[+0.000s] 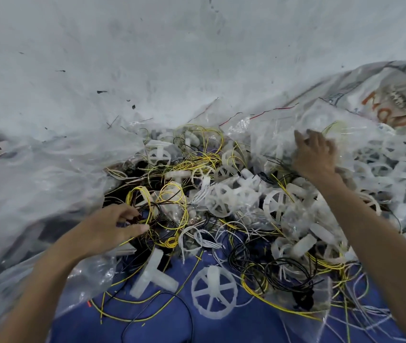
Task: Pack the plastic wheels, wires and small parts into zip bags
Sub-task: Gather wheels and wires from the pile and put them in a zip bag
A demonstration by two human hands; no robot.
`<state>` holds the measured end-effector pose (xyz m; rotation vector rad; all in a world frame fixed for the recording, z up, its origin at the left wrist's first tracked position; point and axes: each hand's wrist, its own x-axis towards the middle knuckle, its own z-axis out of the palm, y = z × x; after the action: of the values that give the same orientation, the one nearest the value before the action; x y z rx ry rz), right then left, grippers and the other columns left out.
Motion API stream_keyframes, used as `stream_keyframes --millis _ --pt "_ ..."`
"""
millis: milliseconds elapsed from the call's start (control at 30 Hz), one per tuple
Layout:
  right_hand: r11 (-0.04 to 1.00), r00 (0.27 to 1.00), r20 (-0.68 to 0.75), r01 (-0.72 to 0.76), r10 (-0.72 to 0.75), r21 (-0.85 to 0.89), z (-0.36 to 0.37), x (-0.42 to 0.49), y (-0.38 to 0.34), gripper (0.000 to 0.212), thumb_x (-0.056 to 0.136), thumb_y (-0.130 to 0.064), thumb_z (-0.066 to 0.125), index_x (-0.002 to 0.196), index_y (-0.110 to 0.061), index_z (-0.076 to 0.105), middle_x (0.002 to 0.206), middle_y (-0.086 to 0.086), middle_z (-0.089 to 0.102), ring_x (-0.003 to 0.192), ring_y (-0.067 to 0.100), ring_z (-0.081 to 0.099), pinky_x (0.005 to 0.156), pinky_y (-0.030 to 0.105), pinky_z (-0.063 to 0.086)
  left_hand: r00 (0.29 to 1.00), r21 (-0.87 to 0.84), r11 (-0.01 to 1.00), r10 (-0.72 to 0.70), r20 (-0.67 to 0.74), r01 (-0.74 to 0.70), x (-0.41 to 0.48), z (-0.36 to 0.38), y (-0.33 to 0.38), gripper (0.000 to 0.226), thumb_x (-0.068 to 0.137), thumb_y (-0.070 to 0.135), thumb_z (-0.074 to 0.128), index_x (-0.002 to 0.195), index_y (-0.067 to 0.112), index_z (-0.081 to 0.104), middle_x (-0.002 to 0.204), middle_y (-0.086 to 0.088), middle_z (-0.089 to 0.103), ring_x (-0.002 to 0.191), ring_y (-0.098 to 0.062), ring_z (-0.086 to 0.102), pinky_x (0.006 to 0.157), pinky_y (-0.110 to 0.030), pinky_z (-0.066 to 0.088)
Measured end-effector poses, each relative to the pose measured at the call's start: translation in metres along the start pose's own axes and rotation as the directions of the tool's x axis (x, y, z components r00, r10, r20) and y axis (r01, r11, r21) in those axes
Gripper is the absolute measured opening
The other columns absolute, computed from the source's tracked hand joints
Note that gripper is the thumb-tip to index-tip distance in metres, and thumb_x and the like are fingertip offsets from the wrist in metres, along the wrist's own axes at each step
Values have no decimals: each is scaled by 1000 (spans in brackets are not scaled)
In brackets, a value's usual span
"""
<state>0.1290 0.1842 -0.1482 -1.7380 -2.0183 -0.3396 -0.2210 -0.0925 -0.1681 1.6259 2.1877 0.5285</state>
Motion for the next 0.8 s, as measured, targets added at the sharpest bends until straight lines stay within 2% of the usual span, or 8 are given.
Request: stream_keyframes --millis 133,267,333,433,533,600,700,800 --pt "999 984 177 27 -33 34 -1 10 1 65 89 -23 48 145 -12 17 151 13 14 140 30 5 113 51 17 993 81 997 -24 118 14 -1 -2 -11 48 76 48 69 116 28 53 117 10 56 102 -5 54 88 -19 41" --pt "989 944 313 -61 101 -138 -10 17 -12 74 89 -36 45 148 -16 4 156 7 -3 143 27 -8 107 65 -1 961 251 968 -77 264 9 -6 -5 -15 51 82 43 68 125 22 48 119 10 55 103 -7 54 90 -20 42" --pt "973 939 316 -68 136 -219 -12 14 -22 77 90 -39 42 149 -15 -2 156 8 -13 142 29 -15 103 69 -6 948 306 952 -97 304 -1 -8 -6 -16 49 83 35 69 124 19 48 115 8 56 106 -11 55 93 -24 43" --pt "984 983 184 33 0 -176 -13 0 -45 75 87 -34 48 148 -14 10 156 14 -8 143 30 -8 108 65 -3 944 295 956 -100 316 3 -10 -11 -17 44 83 24 70 122 21 49 104 8 53 103 -12 56 89 -21 44" --pt "965 975 -42 220 -217 142 -26 -26 -81 48 87 -24 54 132 -10 44 147 14 26 137 29 22 110 54 15 955 238 971 -50 292 -22 -15 -19 -18 35 85 3 61 113 20 51 100 3 57 98 -17 59 80 -22 46" --pt "834 937 -108 344 -331 431 -41 -53 -109 32 89 -19 55 118 -6 59 128 14 53 116 26 50 101 40 39 960 141 988 27 279 -69 -19 -25 -11 33 87 -7 51 114 12 52 95 -1 57 87 -22 59 74 -24 47" --pt "491 870 80 196 -486 849 -76 -110 -151 20 93 -29 53 101 -16 67 97 1 71 86 17 67 75 22 53 975 -141 966 222 29 -216 -30 -32 12 33 91 -14 41 107 10 56 85 0 53 66 -15 48 61 -17 43" --pt "374 601 313 -26 -735 927 -96 -166 -183 38 83 -60 50 105 -31 61 98 -18 67 89 1 65 85 29 51 885 -302 835 402 -236 -460 -39 -37 40 44 90 -15 42 114 22 49 104 -1 57 86 -9 52 78 -12 41"
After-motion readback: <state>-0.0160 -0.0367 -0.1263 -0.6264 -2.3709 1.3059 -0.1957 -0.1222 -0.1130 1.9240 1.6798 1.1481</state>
